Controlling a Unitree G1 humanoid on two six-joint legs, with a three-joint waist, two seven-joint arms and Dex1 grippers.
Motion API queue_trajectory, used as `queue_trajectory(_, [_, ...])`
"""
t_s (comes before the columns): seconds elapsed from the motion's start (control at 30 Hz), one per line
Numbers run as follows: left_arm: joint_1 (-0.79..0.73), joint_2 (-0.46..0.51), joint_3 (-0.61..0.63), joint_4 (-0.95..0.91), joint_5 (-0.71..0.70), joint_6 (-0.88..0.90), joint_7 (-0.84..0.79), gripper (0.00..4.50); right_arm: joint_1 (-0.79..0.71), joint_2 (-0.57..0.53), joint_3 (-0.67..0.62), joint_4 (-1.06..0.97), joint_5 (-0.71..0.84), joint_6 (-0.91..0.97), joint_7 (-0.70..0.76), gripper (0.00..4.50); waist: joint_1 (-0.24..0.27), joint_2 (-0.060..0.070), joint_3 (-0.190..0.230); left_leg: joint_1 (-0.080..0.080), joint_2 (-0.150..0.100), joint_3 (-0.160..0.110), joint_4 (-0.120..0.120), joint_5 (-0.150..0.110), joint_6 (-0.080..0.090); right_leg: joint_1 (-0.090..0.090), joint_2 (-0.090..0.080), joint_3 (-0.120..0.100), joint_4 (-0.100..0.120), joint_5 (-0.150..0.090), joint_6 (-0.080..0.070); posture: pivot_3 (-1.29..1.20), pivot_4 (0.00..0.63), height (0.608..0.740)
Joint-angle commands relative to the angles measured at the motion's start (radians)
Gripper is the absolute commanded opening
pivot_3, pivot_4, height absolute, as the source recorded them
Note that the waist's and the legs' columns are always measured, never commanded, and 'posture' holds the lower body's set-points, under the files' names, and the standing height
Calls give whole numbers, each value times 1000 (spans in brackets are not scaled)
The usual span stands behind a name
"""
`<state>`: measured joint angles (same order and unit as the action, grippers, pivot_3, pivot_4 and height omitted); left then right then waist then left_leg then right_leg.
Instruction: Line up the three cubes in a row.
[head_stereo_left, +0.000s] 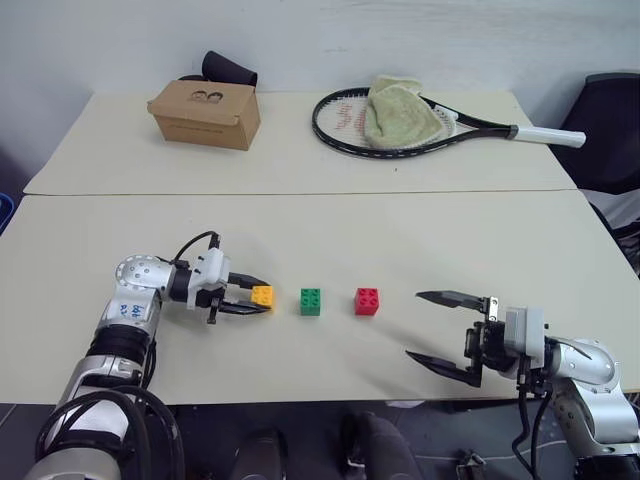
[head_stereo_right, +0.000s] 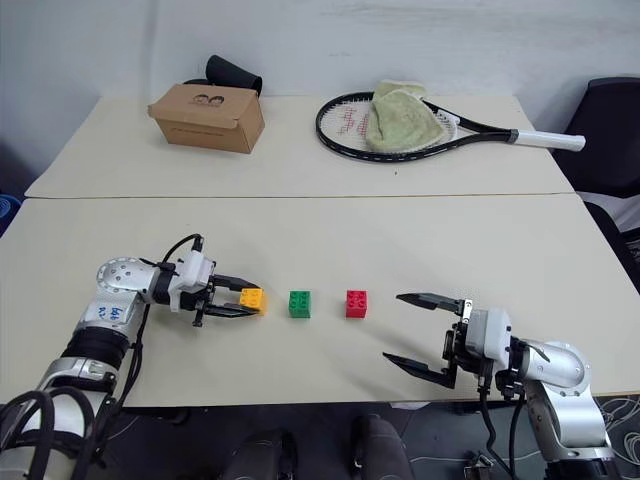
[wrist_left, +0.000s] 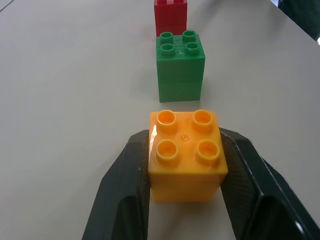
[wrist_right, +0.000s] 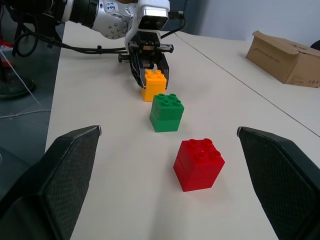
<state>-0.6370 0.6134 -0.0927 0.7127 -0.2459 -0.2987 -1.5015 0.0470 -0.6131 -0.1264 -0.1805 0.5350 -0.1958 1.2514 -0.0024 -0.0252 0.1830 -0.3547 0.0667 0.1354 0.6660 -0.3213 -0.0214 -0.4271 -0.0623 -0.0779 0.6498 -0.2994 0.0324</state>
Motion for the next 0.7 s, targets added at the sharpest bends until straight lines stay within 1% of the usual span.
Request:
queue_trajectory(0.03, [29, 66, 47, -47, -28, 25, -40, 2691, -8, -18, -26, -20, 16, -3, -3, 4500, -6, 0, 0, 0, 1, 1, 0, 0, 0, -1, 0, 1, 0, 0, 0, 0, 150, 740])
queue_trajectory(0.1, [68, 115, 99, -101, -63, 43, -18, 3253, -13, -30, -43, -16, 29, 2, 5, 4500, -12, -1, 0, 0, 2, 1, 0, 0, -1, -2, 0, 1, 1, 0, -1, 0, 150, 740])
queue_trajectory(0.2, [169, 203, 185, -189, -84, 54, 35, 3253, -16, -68, -74, -11, 52, 16, 25, 4500, -21, -1, 0, 0, 7, 1, -1, 0, -2, -2, 0, 1, 1, -1, -1, 0, 150, 740])
queue_trajectory(0.27, [274, 270, 256, -260, -94, 67, 61, 3253, -24, -107, -104, 8, 70, 26, 55, 4500, -26, -1, 0, 0, 7, 1, -1, 0, -2, -2, -1, 1, 1, -1, -1, 0, 150, 740])
queue_trajectory(0.37, [437, 341, 370, -369, -117, 98, 101, 3253, -43, -167, -150, 71, 88, 30, 118, 4500, -26, -1, 1, 1, 7, 2, -2, -3, 1, -2, -1, 2, 0, -1, -2, 0, 150, 740])
queue_trajectory(0.4, [480, 354, 402, -399, -124, 109, 112, 3253, -50, -183, -161, 92, 92, 31, 136, 4500, -26, 0, 1, 1, 8, 3, -2, -4, 4, -2, -1, 2, 0, -1, -2, 0, 150, 740])
queue_trajectory(0.5, [631, 384, 515, -490, -153, 177, 145, 3253, -68, -240, -194, 172, 90, 17, 211, 4500, -23, -1, 1, 1, 8, 3, -2, -6, 5, -2, -1, 2, -1, -1, -2, 0, 150, 740])
queue_trajectory(0.57, [711, 391, 577, -502, -151, 179, 154, 3253, -91, -267, -202, 234, 79, -2, 260, 4500, -22, -1, 1, 1, 8, 3, -2, -6, 6, -1, -2, 2, -2, -1, -2, 0, 150, 740])
queue_trajectory(0.6, [734, 393, 594, -503, -151, 180, 156, 3253, -99, -272, -202, 253, 75, -10, 274, 4500, -21, 0, 1, 1, 8, 3, -2, -7, 6, -1, -2, 2, -2, -1, -2, 0, 150, 740])
queue_trajectory(0.67, [740, 377, 626, -498, -179, 255, 208, 3253, -126, -257, -183, 305, 59, -30, 286, 4500, -22, 0, 1, 1, 8, 3, -2, -7, 6, -1, -1, 2, -2, -1, -2, 0, 150, 740])
queue_trajectory(0.7, [756, 375, 631, -476, -164, 219, 204, 3253, -144, -243, -171, 331, 46, -45, 284, 4500, -22, 0, 1, 1, 8, 3, -2, -7, 6, -1, -1, 2, -2, -1, -2, 0, 150, 740])
